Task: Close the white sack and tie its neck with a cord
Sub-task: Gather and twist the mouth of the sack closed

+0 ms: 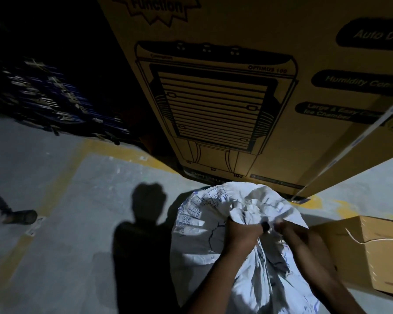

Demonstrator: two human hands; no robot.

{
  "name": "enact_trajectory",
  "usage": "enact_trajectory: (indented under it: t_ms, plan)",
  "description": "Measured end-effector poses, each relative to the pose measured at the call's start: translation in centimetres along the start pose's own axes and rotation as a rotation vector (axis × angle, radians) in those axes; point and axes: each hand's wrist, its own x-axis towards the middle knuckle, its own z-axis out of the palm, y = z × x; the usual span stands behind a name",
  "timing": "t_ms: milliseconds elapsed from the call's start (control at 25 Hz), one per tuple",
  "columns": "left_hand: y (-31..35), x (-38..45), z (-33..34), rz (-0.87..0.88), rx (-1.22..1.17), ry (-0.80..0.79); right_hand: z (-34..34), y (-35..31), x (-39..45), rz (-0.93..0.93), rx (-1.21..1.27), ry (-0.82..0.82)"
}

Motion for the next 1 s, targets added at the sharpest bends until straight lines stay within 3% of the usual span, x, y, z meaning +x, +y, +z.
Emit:
enact_trajectory:
  t_ms: [80,120,200,280,480,680,800,920,1000]
  plan:
    - [0.1,0.3,-0.4,-0.024,-0.058,-0.002,-0.2,1.9,-0.9,-0.190,-0.244,0.065]
    - [-0.1,0.5,-0.6,-0.018,-0.054,-0.011,0.1,2.9,-1.0,-0.235,-0.285,0.013]
    - [-0.7,0.8,-0.7,-0.009,-0.001,-0.045,1.5,4.3,-0.7,-0.242,-0.270,-0.154]
    - [-1.0,1.0,-0.6,-0.013,0.051,-0.055,4.3,5.3,0.7,-0.244,-0.245,-0.188]
    - [-0.1,3.2,-1.6,-0.037,0.095,-0.110,10.2,4.3,3.2,-0.114,-0.036,-0.104]
    - [0.4,4.0,-1.2,0.019,0.191,-0.206,11.1,2.8,3.1,-0.094,0.121,0.170]
    - [0.4,4.1,-0.7,0.038,0.262,-0.384,10.8,3.1,3.4,-0.049,0.183,0.215]
    - [0.6,5.5,-2.5,0.224,0.504,-0.566,9.6,3.0,3.3,0.026,0.276,0.248]
    - [-0.7,7.5,-4.8,0.461,0.905,-0.608,8.9,3.4,3.5,0.058,0.383,0.268]
